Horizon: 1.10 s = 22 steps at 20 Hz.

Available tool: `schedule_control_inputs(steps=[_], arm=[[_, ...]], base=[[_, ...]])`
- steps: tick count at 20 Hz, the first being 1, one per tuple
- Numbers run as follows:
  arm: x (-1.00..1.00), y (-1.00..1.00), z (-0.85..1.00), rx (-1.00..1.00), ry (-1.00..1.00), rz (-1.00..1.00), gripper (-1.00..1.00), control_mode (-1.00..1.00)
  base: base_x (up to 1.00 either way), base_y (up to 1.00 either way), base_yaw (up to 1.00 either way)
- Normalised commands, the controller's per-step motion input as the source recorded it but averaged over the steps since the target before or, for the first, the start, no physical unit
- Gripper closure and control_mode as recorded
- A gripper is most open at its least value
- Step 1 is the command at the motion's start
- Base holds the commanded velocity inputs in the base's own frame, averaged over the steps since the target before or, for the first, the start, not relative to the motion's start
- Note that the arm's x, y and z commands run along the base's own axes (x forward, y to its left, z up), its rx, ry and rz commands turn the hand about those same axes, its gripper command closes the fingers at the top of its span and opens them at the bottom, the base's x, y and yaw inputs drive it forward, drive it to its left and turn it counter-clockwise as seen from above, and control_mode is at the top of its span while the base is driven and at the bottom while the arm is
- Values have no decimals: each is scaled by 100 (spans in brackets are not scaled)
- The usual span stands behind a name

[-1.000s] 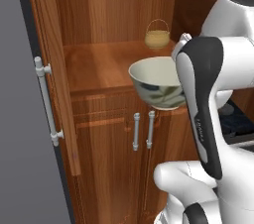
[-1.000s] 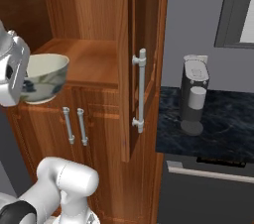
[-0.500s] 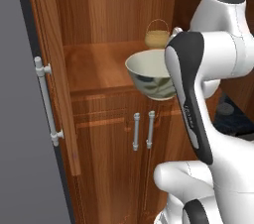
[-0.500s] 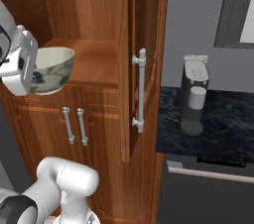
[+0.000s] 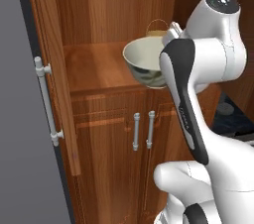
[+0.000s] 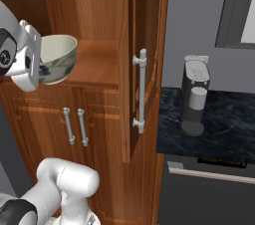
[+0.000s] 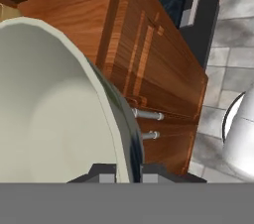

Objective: Pick the mug and place it in the sink. Pick the bowl and place it in the open cabinet and then close the cabinet.

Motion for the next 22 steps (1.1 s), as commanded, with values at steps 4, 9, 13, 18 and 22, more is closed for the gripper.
schedule_control_inputs(steps=[4, 9, 13, 18, 22], arm=[[47, 0, 0, 0, -10, 0, 100, -100], [55, 0, 0, 0, 0, 0, 100, -100], [54, 0, -1, 0, 0, 0, 100, -100], [59, 7, -6, 0, 0, 0, 100, -100], [56, 11, -8, 0, 0, 0, 100, -100]], base=[[0, 0, 0], [0, 0, 0], [0, 0, 0], [0, 0, 0], [0, 0, 0]])
